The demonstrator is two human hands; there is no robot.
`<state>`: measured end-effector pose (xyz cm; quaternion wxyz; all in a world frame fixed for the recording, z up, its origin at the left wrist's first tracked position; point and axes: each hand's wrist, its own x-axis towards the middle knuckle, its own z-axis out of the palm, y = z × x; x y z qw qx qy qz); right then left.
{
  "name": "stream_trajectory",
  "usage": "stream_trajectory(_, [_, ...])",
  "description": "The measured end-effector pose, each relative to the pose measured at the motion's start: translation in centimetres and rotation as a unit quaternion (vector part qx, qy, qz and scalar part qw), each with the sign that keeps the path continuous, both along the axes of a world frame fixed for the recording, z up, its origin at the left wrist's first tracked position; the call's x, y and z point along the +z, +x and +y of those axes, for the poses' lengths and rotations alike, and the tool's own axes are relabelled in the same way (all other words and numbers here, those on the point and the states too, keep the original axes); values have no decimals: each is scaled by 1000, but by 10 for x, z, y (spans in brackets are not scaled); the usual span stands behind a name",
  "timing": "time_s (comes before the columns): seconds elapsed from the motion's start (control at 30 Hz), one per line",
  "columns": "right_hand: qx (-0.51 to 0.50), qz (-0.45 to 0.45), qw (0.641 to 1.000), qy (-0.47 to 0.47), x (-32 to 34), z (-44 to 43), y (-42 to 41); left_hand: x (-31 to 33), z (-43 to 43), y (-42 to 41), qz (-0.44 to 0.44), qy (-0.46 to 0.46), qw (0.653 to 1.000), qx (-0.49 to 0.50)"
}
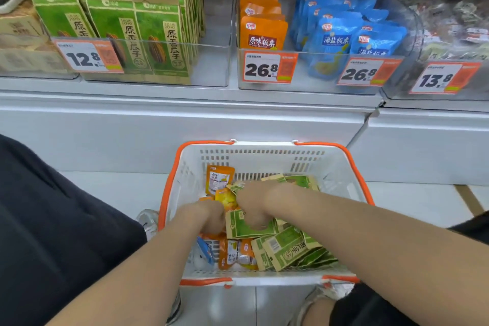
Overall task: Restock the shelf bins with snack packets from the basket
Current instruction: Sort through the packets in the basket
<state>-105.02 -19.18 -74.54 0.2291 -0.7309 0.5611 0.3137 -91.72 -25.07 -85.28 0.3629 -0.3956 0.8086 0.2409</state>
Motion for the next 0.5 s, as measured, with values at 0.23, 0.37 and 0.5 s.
stream_trajectory(0.23, [52, 1, 999, 3, -26, 8, 6, -11, 14, 15, -95, 41, 992, -74])
stream_trajectory(0.37, [55, 3, 998, -13, -29, 3, 4, -5, 18, 4, -137, 97, 979, -119])
stream_trajectory(0.5, [68, 11, 997, -21, -30, 1, 1, -22, 18, 8, -117, 86, 987, -74])
